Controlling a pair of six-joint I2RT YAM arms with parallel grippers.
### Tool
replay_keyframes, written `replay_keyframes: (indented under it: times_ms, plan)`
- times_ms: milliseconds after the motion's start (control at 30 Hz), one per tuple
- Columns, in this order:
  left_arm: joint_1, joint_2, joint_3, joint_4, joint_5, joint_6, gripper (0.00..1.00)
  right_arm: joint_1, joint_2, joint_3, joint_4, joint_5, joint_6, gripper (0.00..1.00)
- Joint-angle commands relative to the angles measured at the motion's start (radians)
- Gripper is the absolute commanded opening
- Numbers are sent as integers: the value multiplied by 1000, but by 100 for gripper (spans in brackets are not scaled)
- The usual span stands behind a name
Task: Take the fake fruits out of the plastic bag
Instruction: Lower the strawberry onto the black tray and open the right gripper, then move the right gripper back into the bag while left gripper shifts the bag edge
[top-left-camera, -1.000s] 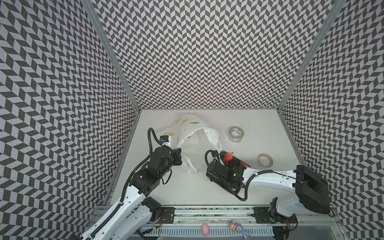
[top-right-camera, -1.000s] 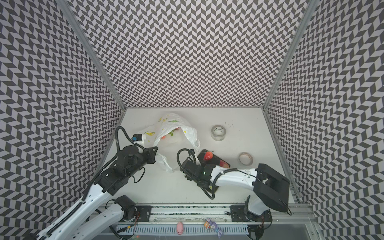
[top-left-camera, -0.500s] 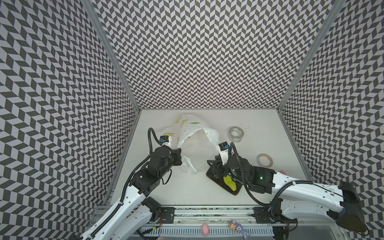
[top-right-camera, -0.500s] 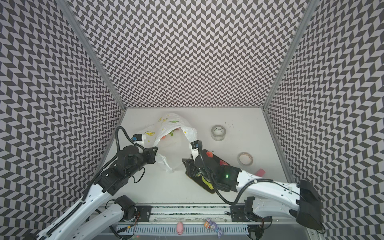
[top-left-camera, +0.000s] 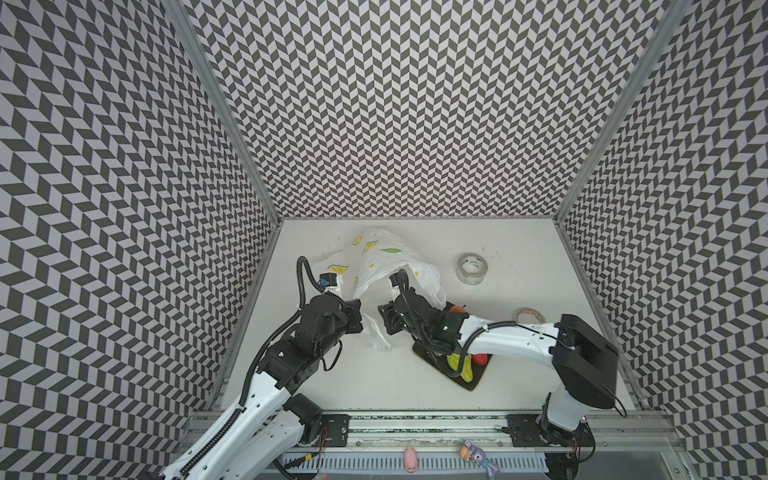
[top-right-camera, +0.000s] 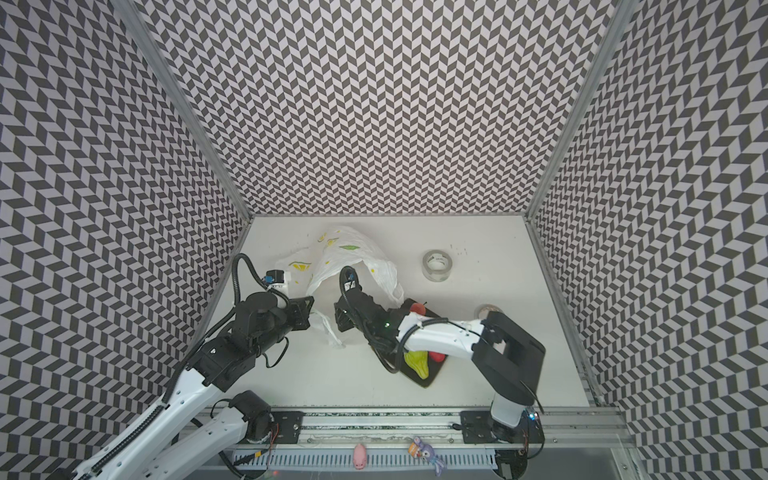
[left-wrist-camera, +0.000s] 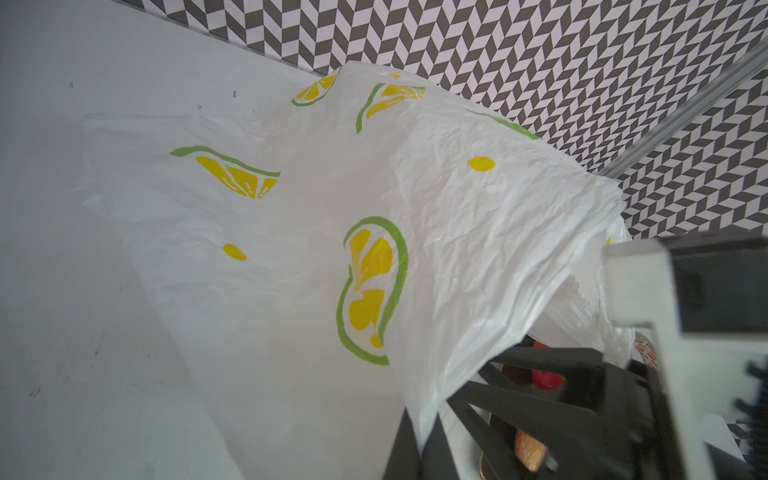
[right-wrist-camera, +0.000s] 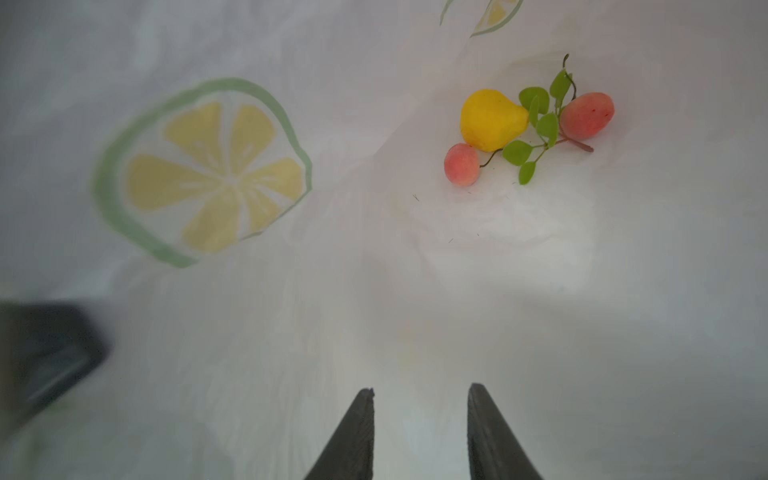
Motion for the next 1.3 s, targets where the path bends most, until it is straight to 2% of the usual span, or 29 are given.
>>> replay_keyframes:
  times_ms: [0,167,433,600,967,1133,1233,1267]
  plan:
    - [-2,-17,44,-26,-19,23,0,-19,109,103,-5,-47,-27,38]
    - [-2,1,64,-24,4,44,0,-43,230,192,-12,-91,-15,39]
    - [-2,14,73,17,58,87,0,-103,295,204,47,-246,39,44]
    - [-2,3,66,28,83,117,0,-138,291,182,104,-293,140,50]
    - [-2,-37,33,-21,87,99,0,-181,312,149,241,-306,532,61]
    - [-2,-49,32,-71,65,70,0,-188,347,167,275,-298,618,65]
    - [-2,-48,38,-99,44,50,0,-186,357,166,281,-304,620,66]
    - [-2,-47,43,-105,36,43,3,-186,357,161,282,-312,609,67]
